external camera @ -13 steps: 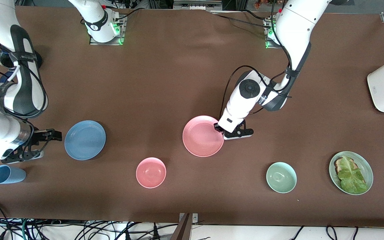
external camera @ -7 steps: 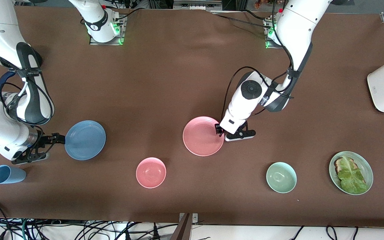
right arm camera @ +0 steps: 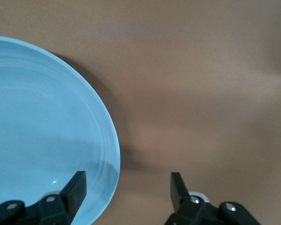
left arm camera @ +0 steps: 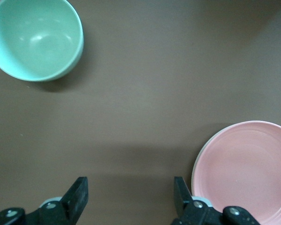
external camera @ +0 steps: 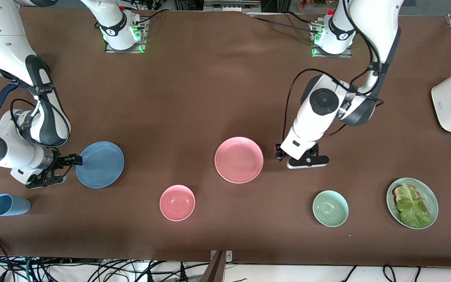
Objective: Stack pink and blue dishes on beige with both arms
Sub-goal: 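Release the pink plate while the right gripper grasps the blue plate, then withdraw the left gripper while the right gripper lifts the blue plate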
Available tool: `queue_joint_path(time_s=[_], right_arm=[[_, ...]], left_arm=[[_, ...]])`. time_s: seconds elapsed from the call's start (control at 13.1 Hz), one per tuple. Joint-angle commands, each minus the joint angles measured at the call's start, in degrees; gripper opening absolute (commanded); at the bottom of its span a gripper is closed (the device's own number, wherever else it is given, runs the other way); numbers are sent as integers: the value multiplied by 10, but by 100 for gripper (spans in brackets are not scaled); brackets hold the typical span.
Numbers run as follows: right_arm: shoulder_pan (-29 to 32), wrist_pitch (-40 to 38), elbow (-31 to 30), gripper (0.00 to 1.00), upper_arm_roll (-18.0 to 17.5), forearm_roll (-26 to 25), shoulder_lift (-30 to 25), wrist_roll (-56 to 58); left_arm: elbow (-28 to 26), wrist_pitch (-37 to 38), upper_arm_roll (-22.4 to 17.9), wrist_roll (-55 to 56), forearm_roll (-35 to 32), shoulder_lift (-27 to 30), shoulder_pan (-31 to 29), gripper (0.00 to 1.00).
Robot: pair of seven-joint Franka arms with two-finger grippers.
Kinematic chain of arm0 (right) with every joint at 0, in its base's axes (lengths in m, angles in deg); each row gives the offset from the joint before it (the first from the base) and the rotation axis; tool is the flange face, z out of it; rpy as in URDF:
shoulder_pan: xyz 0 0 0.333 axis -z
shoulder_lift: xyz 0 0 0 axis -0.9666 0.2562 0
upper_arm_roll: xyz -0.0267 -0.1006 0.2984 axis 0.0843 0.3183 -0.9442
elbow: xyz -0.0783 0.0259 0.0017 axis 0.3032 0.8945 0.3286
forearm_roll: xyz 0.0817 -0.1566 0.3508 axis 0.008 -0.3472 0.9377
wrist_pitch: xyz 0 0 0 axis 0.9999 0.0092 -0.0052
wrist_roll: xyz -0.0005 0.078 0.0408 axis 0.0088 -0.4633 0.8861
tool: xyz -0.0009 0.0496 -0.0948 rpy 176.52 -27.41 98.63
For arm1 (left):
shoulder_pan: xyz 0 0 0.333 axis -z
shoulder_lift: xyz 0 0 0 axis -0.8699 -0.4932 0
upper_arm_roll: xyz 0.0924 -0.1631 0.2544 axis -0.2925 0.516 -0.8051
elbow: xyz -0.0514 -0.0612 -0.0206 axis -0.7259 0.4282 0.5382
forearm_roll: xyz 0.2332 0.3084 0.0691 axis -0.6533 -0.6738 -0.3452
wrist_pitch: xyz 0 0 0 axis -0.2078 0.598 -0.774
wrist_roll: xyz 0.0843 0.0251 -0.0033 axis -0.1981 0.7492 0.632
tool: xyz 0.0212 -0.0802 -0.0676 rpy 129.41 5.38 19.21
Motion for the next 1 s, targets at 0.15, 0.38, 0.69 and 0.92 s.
queue_joint_path(time_s=[0.15,0.38,0.69,0.92], right_arm=[[12,9,-12,55,-9,0,1,-3],[12,6,-12,35,-9,0,1,-3],[12,6,-12,30,-9,11,4,-3],[13,4,-11,12,-9,12,6,-3]], left_arm=[[-7,104,4,-107,-4,84,-56,82],[-6,147,3,-200,38,126,-104,82],[68,263,-3,-283,38,139,-154,92],[76,277,-39,-335,39,147,-158,99]])
